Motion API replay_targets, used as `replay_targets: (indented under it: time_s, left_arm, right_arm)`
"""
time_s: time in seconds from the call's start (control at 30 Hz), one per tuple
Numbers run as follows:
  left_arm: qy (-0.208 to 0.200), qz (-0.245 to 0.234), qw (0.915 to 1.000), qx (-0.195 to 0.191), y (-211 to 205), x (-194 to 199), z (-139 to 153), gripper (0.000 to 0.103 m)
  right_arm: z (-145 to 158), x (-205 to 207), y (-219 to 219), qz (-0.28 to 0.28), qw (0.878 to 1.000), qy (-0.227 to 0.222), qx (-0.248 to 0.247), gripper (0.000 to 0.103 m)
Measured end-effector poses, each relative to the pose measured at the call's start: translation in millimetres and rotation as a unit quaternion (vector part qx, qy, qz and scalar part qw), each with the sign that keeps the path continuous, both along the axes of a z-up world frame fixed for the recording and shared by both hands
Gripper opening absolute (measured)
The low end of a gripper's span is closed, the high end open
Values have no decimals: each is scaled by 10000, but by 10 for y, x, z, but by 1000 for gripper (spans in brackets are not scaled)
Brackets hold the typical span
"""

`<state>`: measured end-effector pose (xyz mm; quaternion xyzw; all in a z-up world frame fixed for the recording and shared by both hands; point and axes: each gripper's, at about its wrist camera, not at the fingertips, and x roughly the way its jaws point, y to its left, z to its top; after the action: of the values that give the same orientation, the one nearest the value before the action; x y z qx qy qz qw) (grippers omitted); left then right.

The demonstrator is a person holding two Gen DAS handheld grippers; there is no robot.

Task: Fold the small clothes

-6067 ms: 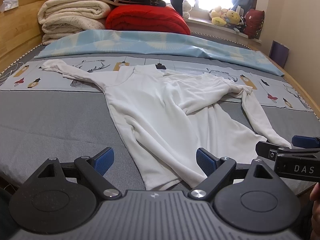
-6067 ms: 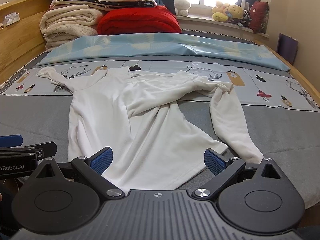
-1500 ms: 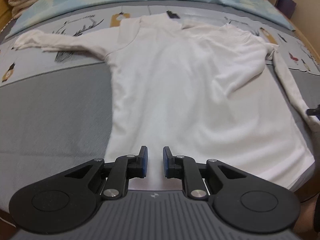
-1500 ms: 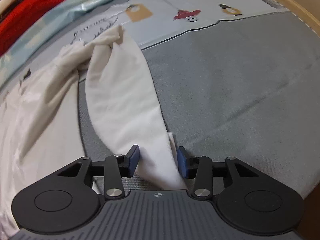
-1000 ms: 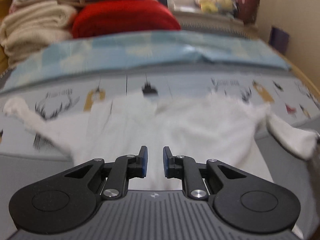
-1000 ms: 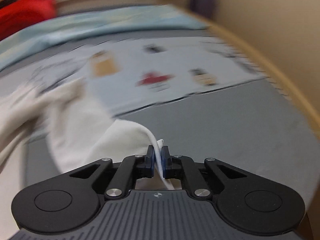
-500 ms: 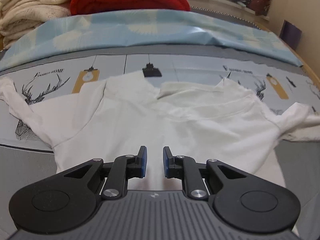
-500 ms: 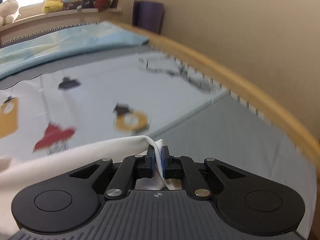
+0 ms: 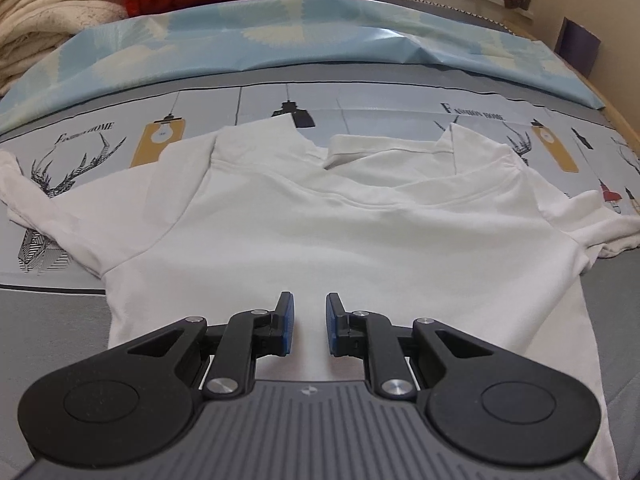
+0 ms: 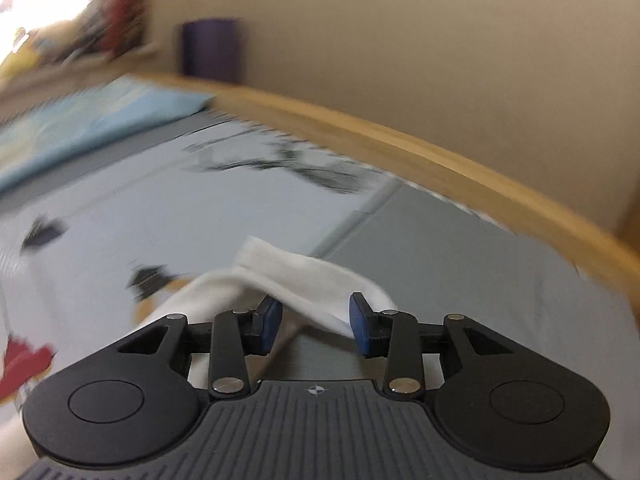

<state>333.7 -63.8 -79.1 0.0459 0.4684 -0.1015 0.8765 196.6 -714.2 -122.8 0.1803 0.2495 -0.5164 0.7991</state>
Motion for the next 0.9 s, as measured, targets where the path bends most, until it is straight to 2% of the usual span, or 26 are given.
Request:
replay_targets:
  time_s: [0.07, 0.13, 0.2, 0.27, 0.4, 0.47, 0.5, 0.53, 0.6, 0.73, 0.8, 0.83, 0.87, 0.9]
  left_arm:
    - [12, 11, 10000, -31, -14, -5, 9, 20]
    - [2, 38, 10000, -78, -21, -13, 26, 20]
    - [-10, 54, 9999, -120, -31, -16, 44, 20]
    - [-10, 44, 9999, -146, -41, -21, 54, 19]
    - [8, 23, 9999, -143, -51, -33, 49, 20]
    - [17, 33, 9999, -151, -48, -31, 48, 20]
    - [17, 33, 9999, -156, -50, -29, 50, 20]
    - [16, 31, 9999, -158, -53, -32, 52, 20]
    - [16, 11, 9999, -152, -61, -43, 50, 20]
    - [32, -42, 9999, -130, -82, -58, 34, 20]
    - [37, -27, 9999, -136, -90, -53, 31, 20]
    - [37, -28, 9999, -139, -92, -49, 31, 20]
    - [33, -32, 9999, -140, -99, -49, 33, 20]
    - [27, -40, 9999, -144, -106, -48, 36, 20]
  right_arm:
    - [-59, -252, -95, -108, 9961, -710, 520, 38]
    - [-105, -446, -133, -134, 9867, -1372, 864, 38]
    - [-95, -559, -122, -336, 9827, -1601, 864, 39]
    - [-33, -642, -96, -534, 9804, -1779, 659, 39]
    - [-14, -635, -26, -543, 9813, -1713, 691, 39]
    - [-94, -466, -53, -461, 9873, -1181, 961, 39]
    - [-161, -415, -71, -382, 9863, -1119, 1150, 39]
    - [-215, -381, -70, -277, 9842, -1227, 1248, 41]
    - [-231, -256, -46, -140, 9893, -1048, 1009, 45]
    - [-259, -89, -89, 61, 9868, -1257, 1021, 65]
    - [-253, 17, -62, 237, 9879, -1173, 990, 64]
    - [-240, 54, -36, 339, 9874, -1180, 1000, 63]
    - [-236, 85, -11, 461, 9863, -1213, 1022, 46]
    - [-233, 110, 5, 634, 9836, -1262, 1119, 35]
